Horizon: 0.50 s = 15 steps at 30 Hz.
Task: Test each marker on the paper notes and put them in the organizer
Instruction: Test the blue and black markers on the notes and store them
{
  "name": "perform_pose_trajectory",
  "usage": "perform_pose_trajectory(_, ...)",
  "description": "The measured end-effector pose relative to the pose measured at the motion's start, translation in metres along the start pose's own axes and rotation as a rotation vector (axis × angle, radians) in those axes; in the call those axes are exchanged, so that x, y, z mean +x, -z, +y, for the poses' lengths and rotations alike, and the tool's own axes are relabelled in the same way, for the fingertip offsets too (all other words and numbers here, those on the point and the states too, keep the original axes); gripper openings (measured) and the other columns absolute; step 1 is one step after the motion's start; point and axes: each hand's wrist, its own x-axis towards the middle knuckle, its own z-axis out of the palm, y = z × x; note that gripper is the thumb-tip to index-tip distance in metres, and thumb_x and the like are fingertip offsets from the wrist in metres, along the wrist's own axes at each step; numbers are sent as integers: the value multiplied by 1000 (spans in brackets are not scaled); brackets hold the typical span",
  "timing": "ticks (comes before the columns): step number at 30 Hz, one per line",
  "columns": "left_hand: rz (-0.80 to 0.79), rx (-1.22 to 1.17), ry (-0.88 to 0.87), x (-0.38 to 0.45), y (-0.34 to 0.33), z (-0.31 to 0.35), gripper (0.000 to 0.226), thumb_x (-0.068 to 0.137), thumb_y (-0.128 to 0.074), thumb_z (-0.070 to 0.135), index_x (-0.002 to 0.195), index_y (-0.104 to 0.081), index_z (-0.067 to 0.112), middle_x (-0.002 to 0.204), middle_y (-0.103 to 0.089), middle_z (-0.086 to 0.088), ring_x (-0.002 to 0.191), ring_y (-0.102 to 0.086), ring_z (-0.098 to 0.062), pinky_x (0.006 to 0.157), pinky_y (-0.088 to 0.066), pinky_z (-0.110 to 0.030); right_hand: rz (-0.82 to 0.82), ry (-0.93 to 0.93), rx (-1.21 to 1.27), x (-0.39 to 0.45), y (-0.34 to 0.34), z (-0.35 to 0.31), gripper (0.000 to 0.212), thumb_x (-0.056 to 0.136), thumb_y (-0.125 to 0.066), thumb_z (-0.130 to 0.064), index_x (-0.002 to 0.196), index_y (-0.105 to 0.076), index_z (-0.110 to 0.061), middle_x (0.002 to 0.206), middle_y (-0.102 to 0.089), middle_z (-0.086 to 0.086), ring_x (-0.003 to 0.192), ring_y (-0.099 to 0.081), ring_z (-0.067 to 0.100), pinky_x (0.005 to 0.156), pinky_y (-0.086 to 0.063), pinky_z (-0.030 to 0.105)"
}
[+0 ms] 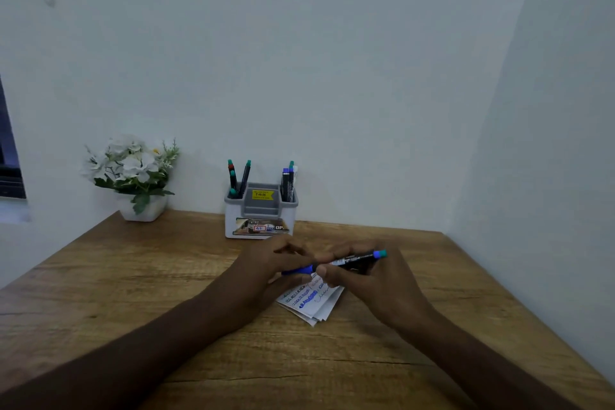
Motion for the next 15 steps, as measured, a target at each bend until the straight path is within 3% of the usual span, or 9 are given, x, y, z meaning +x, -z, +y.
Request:
perform_pose_trajectory(2, 51, 20, 16, 0, -2, 1, 29, 97, -65, 44, 123, -76, 35, 107, -64, 16, 96, -58, 1, 75, -46, -18, -11, 69, -45, 1, -4, 0, 17, 83, -92, -22, 98, -88, -30, 96, -85, -16, 93, -80, 2, 79, -62, 19)
perform_pose_trajectory(5, 97, 25, 32, -1, -5, 4, 40, 94, -53, 63, 117, -76, 41, 89, -57, 28, 83, -56, 2, 65, -38, -13, 5, 111, -88, 2, -3, -2, 20, 81, -93, -24, 99, -87, -32, 95, -84, -19, 91, -80, -1, 77, -60, 15)
perform_pose_trajectory(7, 99, 23, 55, 0, -4, 3, 29, 95, -61, 56, 116, -76, 44, 88, -62, 31, 84, -58, 3, 66, -41, -13, 15, 108, -82, 2, -2, -2, 20, 84, -91, -31, 102, -84, -37, 97, -84, -17, 90, -81, 3, 77, -63, 19)
perform_pose_trajectory(10, 92, -12, 67, 2, -2, 1, 25, 95, -73, 40, 120, -76, 42, 95, -72, 24, 87, -64, 1, 72, -54, -23, 15, 111, 35, 2, -3, -4, 11, 99, -77, -29, 108, -81, -26, 96, -85, -1, 88, -83, 18, 81, -69, 37)
perform_pose_trajectory(15, 123, 46, 24, 3, -5, 3, 22, 97, -72, 34, 118, -78, 28, 96, -72, 11, 86, -63, -5, 74, -54, -33, 82, 150, 2, 2, -7, -10, 16, 101, -71, -28, 105, -81, -16, 87, -85, -1, 81, -83, 15, 80, -68, 36)
